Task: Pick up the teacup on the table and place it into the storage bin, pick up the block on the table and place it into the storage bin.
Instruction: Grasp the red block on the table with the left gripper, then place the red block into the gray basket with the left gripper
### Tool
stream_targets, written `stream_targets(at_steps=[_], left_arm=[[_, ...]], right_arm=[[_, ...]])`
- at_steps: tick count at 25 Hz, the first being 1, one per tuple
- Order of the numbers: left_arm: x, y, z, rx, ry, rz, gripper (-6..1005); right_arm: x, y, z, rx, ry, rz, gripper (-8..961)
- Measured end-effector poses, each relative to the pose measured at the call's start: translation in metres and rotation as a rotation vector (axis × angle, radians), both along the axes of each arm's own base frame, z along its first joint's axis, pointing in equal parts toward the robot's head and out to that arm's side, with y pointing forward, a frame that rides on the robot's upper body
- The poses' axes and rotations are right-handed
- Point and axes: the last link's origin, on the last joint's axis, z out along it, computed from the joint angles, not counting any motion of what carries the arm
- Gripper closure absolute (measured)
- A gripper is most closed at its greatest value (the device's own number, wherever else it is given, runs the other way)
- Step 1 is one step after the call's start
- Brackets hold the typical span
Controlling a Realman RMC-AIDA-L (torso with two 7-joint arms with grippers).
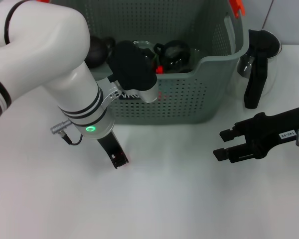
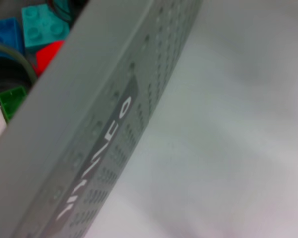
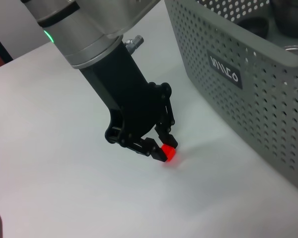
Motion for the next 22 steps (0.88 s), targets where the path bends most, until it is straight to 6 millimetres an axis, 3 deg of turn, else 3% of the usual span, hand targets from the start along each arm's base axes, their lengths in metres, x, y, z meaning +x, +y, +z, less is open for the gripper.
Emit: stream_targets(at_steps=[9,17,22], left_arm=[[0.001,-0.001,0.002,-0.006,0.0,0.006,818],[0.022,-0.012,0.016,-0.031,-0.083,-0.004,787],[0.042,-0.02,0.039,-0.055,-0.262,0.015,768]], right_arm=[[0.001,-0.001,0.0,0.001,0.0,-0.003,294],[0.002,0.0,0.001,0.007,-0.003,0.004,295],[0.001,0.001,0.001,0.01,-0.004,0.007,295]])
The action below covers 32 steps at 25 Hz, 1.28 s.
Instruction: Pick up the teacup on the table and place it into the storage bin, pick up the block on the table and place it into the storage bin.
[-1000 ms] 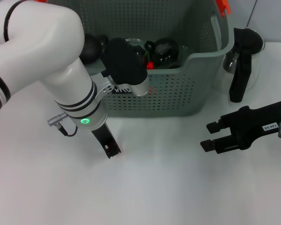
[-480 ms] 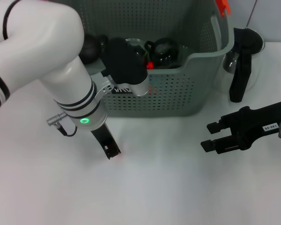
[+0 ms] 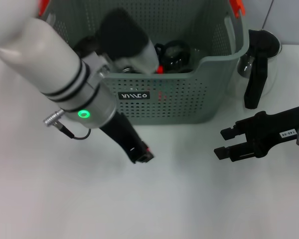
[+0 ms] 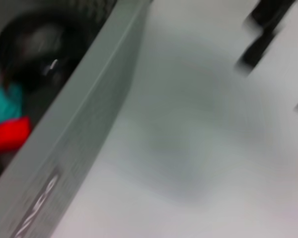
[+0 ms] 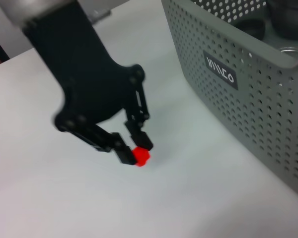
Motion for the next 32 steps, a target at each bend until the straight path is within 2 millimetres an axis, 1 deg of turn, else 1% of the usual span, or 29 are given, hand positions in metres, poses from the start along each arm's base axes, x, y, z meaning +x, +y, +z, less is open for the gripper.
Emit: stream_targets(at_steps=[3,4,5,8,9,10,12,13,15,18,21,22,25,28,32], left_arm=[[0.014,-0.005,0.021,-0.032,-0.168,0.018,757],[0.019,-0.006,0.033,-0.043,-0.249,0.024,753],[0.023,-0.007,0.042,-0.048,-0.298,0.02,749],[0.035,-0.004,0.077,-0.022,-0.465,-0.008,738],[0.038,0.0,0.09,0.007,-0.51,-0.022,734],[0.039,0.004,0.098,0.03,-0.53,-0.032,730],[0.045,0.021,0.121,0.121,-0.574,-0.057,722],[0.047,0.029,0.128,0.157,-0.585,-0.061,718],[0.049,0.044,0.136,0.209,-0.587,-0.065,711],[0.05,0.072,0.142,0.301,-0.58,-0.049,699],[0.043,0.095,0.138,0.386,-0.55,-0.01,688],[0.04,0.1,0.136,0.403,-0.54,-0.003,684],[0.035,0.107,0.126,0.437,-0.513,0.001,672],[0.032,0.108,0.118,0.45,-0.486,-0.002,661],[0.028,0.109,0.115,0.468,-0.455,-0.001,646]], right_arm=[[0.0,0.0,0.0,0.0,-0.001,0.001,294],[0.0,0.0,0.001,0.001,-0.002,0.002,294],[0.0,0.0,0.001,0.001,-0.003,0.003,294],[0.002,-0.001,0.002,-0.001,-0.007,0.002,295],[0.002,-0.001,0.003,-0.001,-0.007,0.002,295],[0.003,-0.001,0.003,0.001,-0.007,0.003,295],[0.003,-0.001,0.004,0.001,-0.009,0.009,295],[0.002,-0.001,0.004,0.0,-0.01,0.013,295],[0.001,0.0,0.003,-0.001,-0.011,0.02,295],[0.0,0.0,0.003,-0.003,-0.011,0.025,295],[0.0,0.0,0.003,-0.003,-0.011,0.028,294],[0.0,0.0,0.003,-0.003,-0.011,0.029,294],[0.0,0.0,0.004,-0.004,-0.011,0.029,294],[0.0,0.001,0.006,-0.003,-0.008,0.029,294],[0.0,0.001,0.007,-0.003,-0.008,0.03,294]])
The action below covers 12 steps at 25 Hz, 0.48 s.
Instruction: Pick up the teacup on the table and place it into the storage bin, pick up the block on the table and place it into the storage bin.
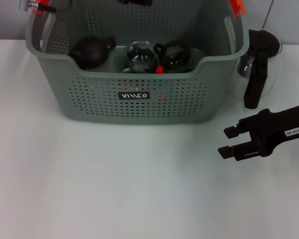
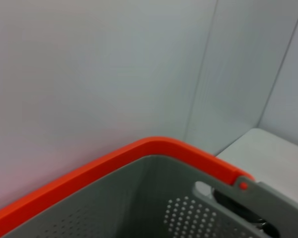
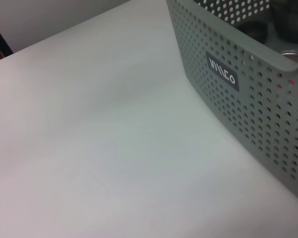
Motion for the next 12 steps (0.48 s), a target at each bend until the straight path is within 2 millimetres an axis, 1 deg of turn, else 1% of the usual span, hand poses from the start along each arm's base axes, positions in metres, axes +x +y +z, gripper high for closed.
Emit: stream_targets(at_steps=[3,5,7,9,12], left_arm=[[-0.003,0.001,0.0,0.011,0.013,0.007,634],[-0.004,-0.001,0.001,0.011,0.012,0.008,548],[-0.003,-0.007,0.004,0.0,-0.001,-0.005,463],[0.002,-0.022,0.009,-0.019,-0.042,-0.048,374],[0.006,-0.058,0.014,-0.034,-0.127,-0.157,234]], right_arm=[[0.0,0.0,0.0,-0.001,0.0,0.002,295],[0.0,0.0,0.0,0.0,0.002,0.002,295],[-0.002,0.0,0.001,0.004,0.021,0.002,295],[-0.003,0.0,0.002,0.005,0.032,0.004,295],[-0.007,0.0,0.004,0.017,0.077,0.022,294]])
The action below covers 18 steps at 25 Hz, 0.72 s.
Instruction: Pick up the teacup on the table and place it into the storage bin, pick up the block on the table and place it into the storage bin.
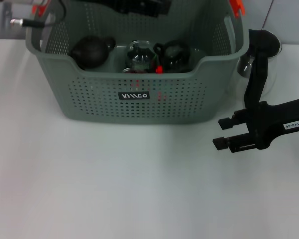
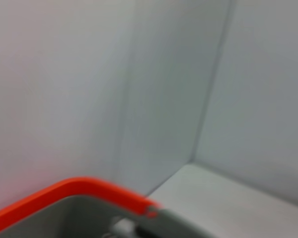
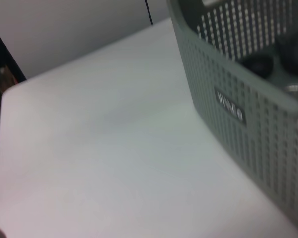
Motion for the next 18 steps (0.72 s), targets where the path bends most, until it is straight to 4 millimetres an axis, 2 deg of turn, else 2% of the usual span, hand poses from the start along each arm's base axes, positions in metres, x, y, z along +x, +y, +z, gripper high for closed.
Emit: stream_targets(at_steps=[4,7,8,12,14,15,16,18], left_arm=[[-0.003,-0.041,0.0,0.0,-0.082,-0.089,48],[-0.013,-0.063,-0.006,-0.055,-0.139,-0.131,48],[-0.023,-0.073,-0.01,-0.1,-0.175,-0.147,48],[-0.043,-0.083,-0.022,-0.184,-0.222,-0.157,48],[-0.058,-0.086,-0.037,-0.24,-0.254,-0.159,48],[-0.068,-0.088,-0.054,-0.276,-0.272,-0.177,47],[-0.068,-0.088,-0.054,-0.276,-0.272,-0.177,47],[-0.077,-0.09,-0.07,-0.299,-0.284,-0.209,47]], right_arm=[[-0.004,0.001,0.005,0.042,0.081,0.042,295],[-0.005,-0.002,0.007,0.07,0.147,0.079,294],[-0.005,-0.003,0.007,0.076,0.167,0.09,294],[-0.006,-0.005,0.005,0.082,0.201,0.105,292],[-0.004,-0.007,0.005,0.078,0.205,0.106,291],[0.0,-0.009,0.006,0.079,0.202,0.105,290],[0.0,-0.009,0.006,0.079,0.202,0.105,290],[0.005,-0.01,0.01,0.086,0.199,0.095,289]])
